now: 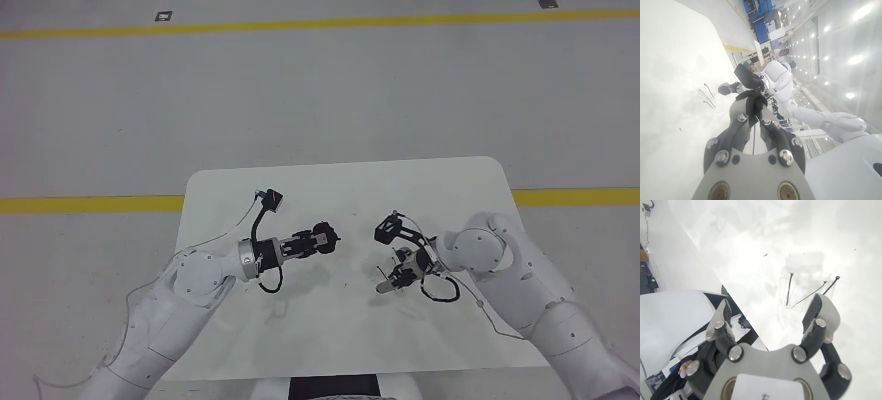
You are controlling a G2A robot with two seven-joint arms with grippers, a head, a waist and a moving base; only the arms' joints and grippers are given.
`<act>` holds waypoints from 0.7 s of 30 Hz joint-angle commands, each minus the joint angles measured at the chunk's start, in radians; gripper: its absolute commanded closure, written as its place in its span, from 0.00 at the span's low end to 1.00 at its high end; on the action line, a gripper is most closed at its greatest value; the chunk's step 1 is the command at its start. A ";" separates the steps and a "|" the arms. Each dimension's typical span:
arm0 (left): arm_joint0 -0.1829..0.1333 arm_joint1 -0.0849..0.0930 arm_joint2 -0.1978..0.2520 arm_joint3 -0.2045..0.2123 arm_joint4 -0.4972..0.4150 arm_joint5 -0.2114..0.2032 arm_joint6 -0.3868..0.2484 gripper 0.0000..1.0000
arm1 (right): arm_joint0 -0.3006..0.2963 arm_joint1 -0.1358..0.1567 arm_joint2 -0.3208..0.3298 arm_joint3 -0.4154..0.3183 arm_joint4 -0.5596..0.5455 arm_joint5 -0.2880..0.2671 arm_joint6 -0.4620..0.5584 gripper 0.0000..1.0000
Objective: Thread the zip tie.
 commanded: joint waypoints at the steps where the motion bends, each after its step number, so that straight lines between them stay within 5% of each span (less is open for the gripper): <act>1: 0.000 0.000 0.000 0.000 0.000 0.000 0.000 1.00 | 0.006 -0.001 -0.010 0.010 -0.008 0.007 0.001 0.00; 6: 0.000 0.000 0.000 0.000 0.000 0.000 0.000 1.00 | 0.024 -0.005 -0.033 0.041 -0.002 -0.008 -0.015 0.05; 8: 0.000 0.000 0.000 0.000 0.000 0.000 0.000 1.00 | 0.028 -0.005 -0.037 0.048 -0.002 -0.016 -0.022 0.43; 9: 0.000 0.000 0.000 0.000 0.000 0.000 0.000 1.00 | 0.029 -0.005 -0.040 0.052 -0.001 -0.020 -0.024 0.52; 16: 0.000 0.000 0.000 0.000 0.000 0.000 0.000 1.00 | 0.045 -0.005 -0.058 0.074 -0.013 -0.018 -0.023 0.70; 21: 0.000 0.000 0.000 0.000 0.000 0.000 0.000 1.00 | 0.059 -0.006 -0.074 0.089 -0.019 -0.016 -0.026 0.71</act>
